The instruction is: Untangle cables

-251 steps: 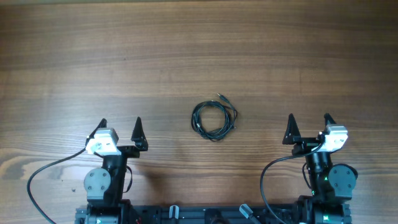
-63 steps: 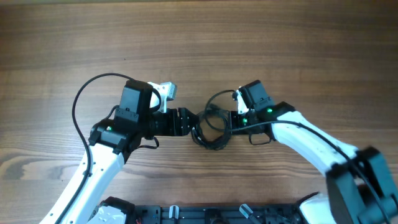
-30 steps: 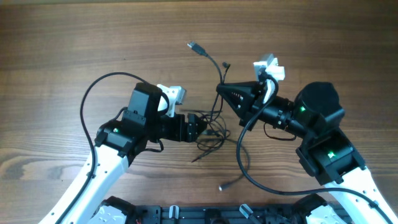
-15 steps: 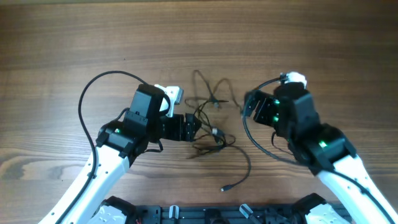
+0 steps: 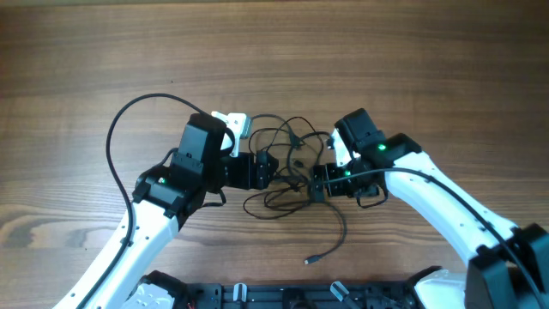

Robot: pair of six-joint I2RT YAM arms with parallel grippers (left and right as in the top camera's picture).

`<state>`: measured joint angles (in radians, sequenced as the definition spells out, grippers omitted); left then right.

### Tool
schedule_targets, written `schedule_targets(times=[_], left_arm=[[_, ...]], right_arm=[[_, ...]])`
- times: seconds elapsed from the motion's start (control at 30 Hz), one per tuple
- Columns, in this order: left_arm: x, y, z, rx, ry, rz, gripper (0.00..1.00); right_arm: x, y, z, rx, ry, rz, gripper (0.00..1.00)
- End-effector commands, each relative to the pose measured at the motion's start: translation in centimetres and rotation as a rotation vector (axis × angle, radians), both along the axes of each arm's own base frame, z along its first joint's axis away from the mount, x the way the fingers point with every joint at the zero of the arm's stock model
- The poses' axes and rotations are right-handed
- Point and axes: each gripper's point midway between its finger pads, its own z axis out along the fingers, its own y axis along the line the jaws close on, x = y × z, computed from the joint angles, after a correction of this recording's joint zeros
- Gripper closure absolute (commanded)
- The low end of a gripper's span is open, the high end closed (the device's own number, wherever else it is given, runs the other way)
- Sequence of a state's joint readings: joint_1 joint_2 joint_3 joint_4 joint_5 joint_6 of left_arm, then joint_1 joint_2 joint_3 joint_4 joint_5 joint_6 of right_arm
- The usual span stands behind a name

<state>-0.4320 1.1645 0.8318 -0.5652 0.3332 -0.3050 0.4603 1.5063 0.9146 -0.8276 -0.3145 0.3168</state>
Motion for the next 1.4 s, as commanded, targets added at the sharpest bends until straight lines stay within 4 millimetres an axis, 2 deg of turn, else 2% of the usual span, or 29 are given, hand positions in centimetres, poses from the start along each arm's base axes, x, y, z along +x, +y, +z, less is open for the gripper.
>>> schedule_targets(times=[0.0,0.17,0.3,0.4,0.57,0.7,0.77,0.97,1.13,1.27,1.33,1.37], left_arm=[[0.6,-0.2,1.3,-0.009,-0.051,0.001,0.09],[0.8,-0.3,1.4,-0.013,-0.06,0.001,0.09],[0.8,-0.3,1.4,-0.013,-0.061,0.001,0.09],[0.8,-0.3,1.4,-0.013,-0.061,0.001,0.09],[1.3,-0.1,1.6,-0.006,-0.083,0.016,0.07],[2.5,0.6,2.2,-0.018,-0.115,0.062,0.12],[3.5,1.6,2.5,-0.039,-0.107,0.145,0.16],[5.9,5.7,2.8,-0.101,-0.064,0.385,0.17],[6.5,8.6,2.5,-0.116,-0.037,0.481,0.16],[6.0,9.9,1.7,-0.101,0.009,0.518,0.15],[5.8,9.9,1.5,-0.096,0.017,0.517,0.15],[5.7,9.9,1.5,-0.095,0.021,0.516,0.15]], right_arm=[[-0.1,1.4,-0.2,0.076,-0.054,0.238,0.02],[1.0,2.3,0.0,0.105,-0.142,0.333,0.07],[2.3,4.3,0.5,0.153,-0.248,0.397,0.1],[2.4,5.2,0.3,0.17,-0.289,0.421,0.1],[2.4,5.6,-0.2,0.174,-0.304,0.431,0.1],[2.4,5.6,-0.2,0.175,-0.306,0.431,0.11],[2.5,5.7,-0.2,0.176,-0.308,0.431,0.14],[2.7,6.4,-0.3,0.213,-0.311,0.436,0.17],[2.7,7.9,-0.5,0.275,-0.316,0.461,0.17],[2.9,9.3,-1.0,0.302,-0.323,0.461,0.27],[3.1,9.8,-1.2,0.312,-0.325,0.445,0.41],[3.4,10.0,-1.3,0.317,-0.321,0.423,0.55]])
